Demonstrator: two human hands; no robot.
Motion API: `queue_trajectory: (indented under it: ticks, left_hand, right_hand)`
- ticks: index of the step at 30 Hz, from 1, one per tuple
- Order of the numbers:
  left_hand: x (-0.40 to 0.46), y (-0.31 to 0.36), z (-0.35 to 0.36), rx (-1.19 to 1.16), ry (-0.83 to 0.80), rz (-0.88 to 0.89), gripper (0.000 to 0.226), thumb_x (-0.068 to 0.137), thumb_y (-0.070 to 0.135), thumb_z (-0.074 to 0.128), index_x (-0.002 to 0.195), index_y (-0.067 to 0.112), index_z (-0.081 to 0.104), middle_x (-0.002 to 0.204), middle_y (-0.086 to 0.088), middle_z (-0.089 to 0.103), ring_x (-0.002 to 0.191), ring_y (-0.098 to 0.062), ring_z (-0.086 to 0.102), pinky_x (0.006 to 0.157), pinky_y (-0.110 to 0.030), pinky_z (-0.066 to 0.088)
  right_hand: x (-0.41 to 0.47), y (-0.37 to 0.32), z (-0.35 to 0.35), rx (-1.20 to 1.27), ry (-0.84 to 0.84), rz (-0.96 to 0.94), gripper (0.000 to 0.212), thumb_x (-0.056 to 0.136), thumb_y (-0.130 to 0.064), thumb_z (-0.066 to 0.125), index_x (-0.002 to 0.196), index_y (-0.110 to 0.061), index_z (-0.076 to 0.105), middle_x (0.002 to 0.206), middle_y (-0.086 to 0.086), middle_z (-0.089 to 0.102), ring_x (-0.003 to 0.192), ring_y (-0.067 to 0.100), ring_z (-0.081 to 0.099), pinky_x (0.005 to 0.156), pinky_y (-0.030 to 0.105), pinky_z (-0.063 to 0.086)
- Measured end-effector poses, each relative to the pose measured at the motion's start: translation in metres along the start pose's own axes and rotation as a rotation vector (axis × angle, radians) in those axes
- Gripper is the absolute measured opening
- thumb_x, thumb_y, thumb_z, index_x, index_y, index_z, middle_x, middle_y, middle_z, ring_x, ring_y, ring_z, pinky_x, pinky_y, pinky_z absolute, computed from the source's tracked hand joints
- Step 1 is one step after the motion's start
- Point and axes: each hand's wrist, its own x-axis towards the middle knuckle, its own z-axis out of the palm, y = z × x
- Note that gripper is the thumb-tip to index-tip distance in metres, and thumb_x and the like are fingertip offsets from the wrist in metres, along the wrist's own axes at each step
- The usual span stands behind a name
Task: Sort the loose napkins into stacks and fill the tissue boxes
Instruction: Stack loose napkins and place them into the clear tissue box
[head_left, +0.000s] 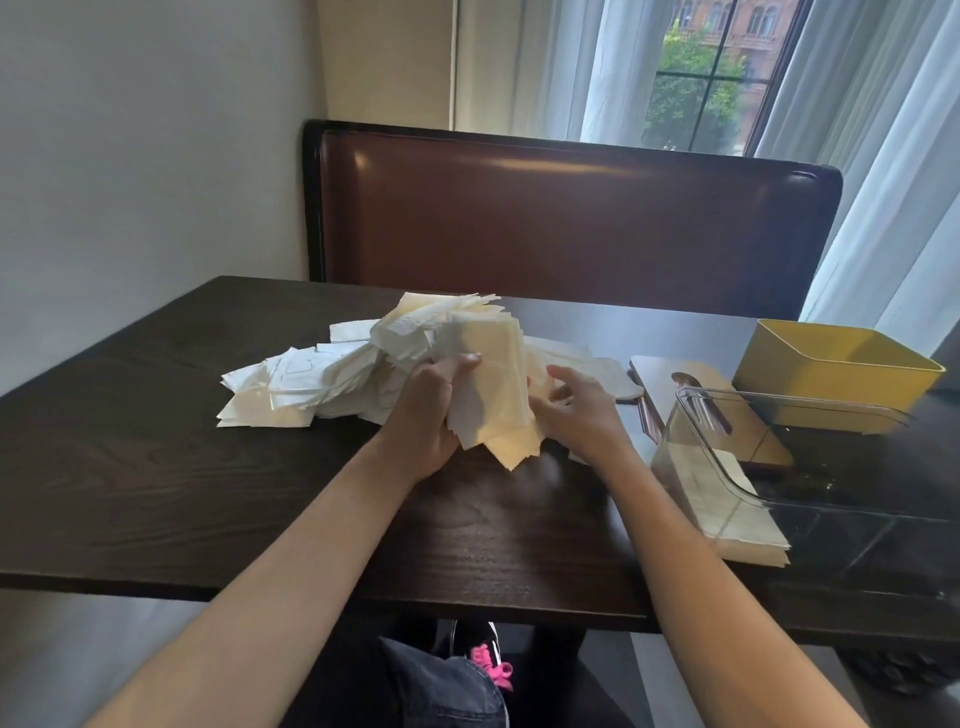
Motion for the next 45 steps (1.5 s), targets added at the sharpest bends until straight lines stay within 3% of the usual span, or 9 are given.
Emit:
queue_trajectory:
  ticks: [3, 8, 13, 20, 25, 33, 38, 41, 45]
  left_hand:
    - [0.004, 0.008, 0.007, -0.026, -0.032, 0.011, 0.041, 0.096, 0.018, 0.055, 0.134, 0.003, 0.056, 0.125, -0.027, 0.065, 0.118, -0.041, 0.064, 0.104, -0.056, 0.048]
    - [0.009, 0.0, -0.003, 0.012, 0.019, 0.033, 0.037, 0.102, 0.021, 0.048, 0.132, 0.003, 0.06, 0.124, -0.024, 0.067, 0.116, -0.036, 0.066, 0.103, -0.051, 0.051]
    - [0.008, -0.004, -0.004, -0.015, 0.116, 0.008, 0.034, 0.099, 0.019, 0.055, 0.129, 0.003, 0.062, 0.124, -0.021, 0.068, 0.112, -0.035, 0.067, 0.092, -0.047, 0.057]
    - [0.008, -0.005, -0.005, -0.037, 0.084, -0.028, 0.025, 0.101, 0.019, 0.053, 0.117, 0.008, 0.068, 0.114, -0.016, 0.072, 0.111, -0.034, 0.066, 0.101, -0.048, 0.052]
    - [0.003, -0.004, 0.0, -0.079, 0.032, -0.004, 0.021, 0.103, 0.018, 0.049, 0.111, 0.014, 0.068, 0.093, -0.008, 0.077, 0.096, -0.027, 0.071, 0.095, -0.048, 0.054]
    - [-0.003, 0.003, 0.005, -0.159, -0.027, -0.028, 0.03, 0.106, 0.019, 0.04, 0.1, 0.01, 0.068, 0.083, -0.011, 0.076, 0.072, -0.024, 0.075, 0.081, -0.044, 0.055]
    - [-0.002, 0.002, 0.007, -0.152, -0.026, -0.078, 0.028, 0.105, 0.022, 0.043, 0.106, 0.014, 0.069, 0.09, -0.005, 0.077, 0.078, -0.021, 0.075, 0.079, -0.041, 0.054]
    - [-0.005, 0.0, 0.009, -0.079, -0.07, -0.144, 0.032, 0.106, 0.032, 0.04, 0.111, 0.017, 0.068, 0.097, -0.006, 0.073, 0.083, -0.022, 0.072, 0.076, -0.037, 0.054]
    - [-0.008, -0.002, 0.012, -0.033, -0.037, -0.099, 0.026, 0.105, 0.035, 0.043, 0.108, 0.017, 0.062, 0.08, 0.001, 0.065, 0.067, -0.009, 0.063, 0.058, -0.025, 0.051]
  right_hand:
    - [0.002, 0.0, 0.001, -0.058, 0.046, -0.02, 0.054, 0.082, -0.038, 0.074, 0.13, -0.019, 0.058, 0.129, 0.006, 0.049, 0.125, 0.025, 0.041, 0.106, 0.036, 0.035]
    - [0.0, 0.001, -0.007, 0.137, 0.235, -0.119, 0.027, 0.08, -0.021, 0.079, 0.069, -0.018, 0.055, 0.069, -0.011, 0.054, 0.066, 0.003, 0.05, 0.059, 0.012, 0.038]
    - [-0.005, -0.003, -0.01, 0.333, 0.316, -0.187, 0.025, 0.08, -0.022, 0.078, 0.102, -0.012, 0.07, 0.09, -0.002, 0.07, 0.082, 0.015, 0.067, 0.071, 0.027, 0.055]
    - [-0.007, 0.0, -0.014, 0.313, 0.506, -0.21, 0.015, 0.087, -0.025, 0.072, 0.095, -0.013, 0.077, 0.086, -0.008, 0.069, 0.077, 0.007, 0.062, 0.067, 0.012, 0.045]
    - [-0.009, -0.001, -0.015, 0.311, 0.587, -0.307, 0.017, 0.092, -0.027, 0.065, 0.082, -0.016, 0.073, 0.074, -0.006, 0.068, 0.068, 0.012, 0.062, 0.06, 0.03, 0.046]
    - [-0.026, -0.022, -0.028, 1.243, 0.12, -0.163, 0.014, 0.098, -0.009, 0.053, 0.096, -0.008, 0.067, 0.081, 0.0, 0.07, 0.079, 0.016, 0.067, 0.069, 0.033, 0.054]
    - [-0.03, -0.023, -0.027, 1.413, -0.153, -0.218, 0.011, 0.088, -0.023, 0.067, 0.087, -0.013, 0.069, 0.077, 0.001, 0.067, 0.072, 0.013, 0.066, 0.064, 0.027, 0.055]
    - [-0.026, -0.02, -0.024, 1.346, -0.1, -0.195, 0.014, 0.09, -0.018, 0.062, 0.09, -0.009, 0.073, 0.085, 0.006, 0.069, 0.078, 0.018, 0.067, 0.067, 0.031, 0.057]
    - [-0.017, -0.017, -0.012, 0.76, 0.178, -0.198, 0.033, 0.082, -0.019, 0.073, 0.093, 0.011, 0.066, 0.087, 0.025, 0.065, 0.076, 0.023, 0.06, 0.063, 0.037, 0.05]
